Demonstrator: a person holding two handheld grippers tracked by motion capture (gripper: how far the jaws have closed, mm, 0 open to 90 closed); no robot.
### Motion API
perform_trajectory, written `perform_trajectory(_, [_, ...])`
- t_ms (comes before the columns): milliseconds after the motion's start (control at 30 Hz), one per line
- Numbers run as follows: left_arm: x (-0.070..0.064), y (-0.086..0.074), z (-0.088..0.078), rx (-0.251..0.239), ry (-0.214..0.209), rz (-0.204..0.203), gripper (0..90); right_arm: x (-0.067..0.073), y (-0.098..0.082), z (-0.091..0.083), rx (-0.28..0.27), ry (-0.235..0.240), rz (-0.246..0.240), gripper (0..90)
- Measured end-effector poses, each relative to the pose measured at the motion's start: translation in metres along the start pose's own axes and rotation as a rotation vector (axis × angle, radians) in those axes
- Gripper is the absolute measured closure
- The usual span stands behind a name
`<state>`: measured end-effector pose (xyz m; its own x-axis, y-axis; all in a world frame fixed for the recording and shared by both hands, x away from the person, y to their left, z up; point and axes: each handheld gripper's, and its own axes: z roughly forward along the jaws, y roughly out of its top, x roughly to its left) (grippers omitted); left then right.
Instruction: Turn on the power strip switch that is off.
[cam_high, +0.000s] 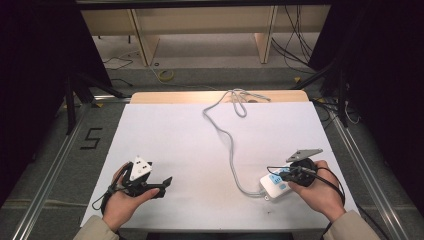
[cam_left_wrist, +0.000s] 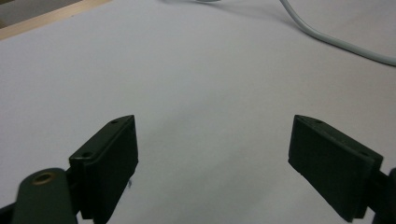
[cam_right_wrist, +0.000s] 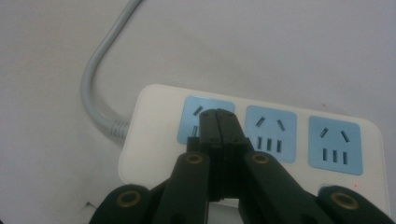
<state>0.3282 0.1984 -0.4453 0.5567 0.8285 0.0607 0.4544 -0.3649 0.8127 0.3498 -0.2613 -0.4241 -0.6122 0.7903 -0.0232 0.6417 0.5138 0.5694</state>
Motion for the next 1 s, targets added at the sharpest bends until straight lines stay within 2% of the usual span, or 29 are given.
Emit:
perform_trajectory(667, [0.001,0.000,0.000,-0.001,0.000,-0.001,15.4,-0.005,0.007,-0.009,-0.151,-0.039,0.023,90.0])
perform_trajectory(1000, [0.001,0.001,0.001,-0.005,0.003,-0.007,15.4,-0.009,0.011,-0.011,-0.223,-0.067,0.047,85.8])
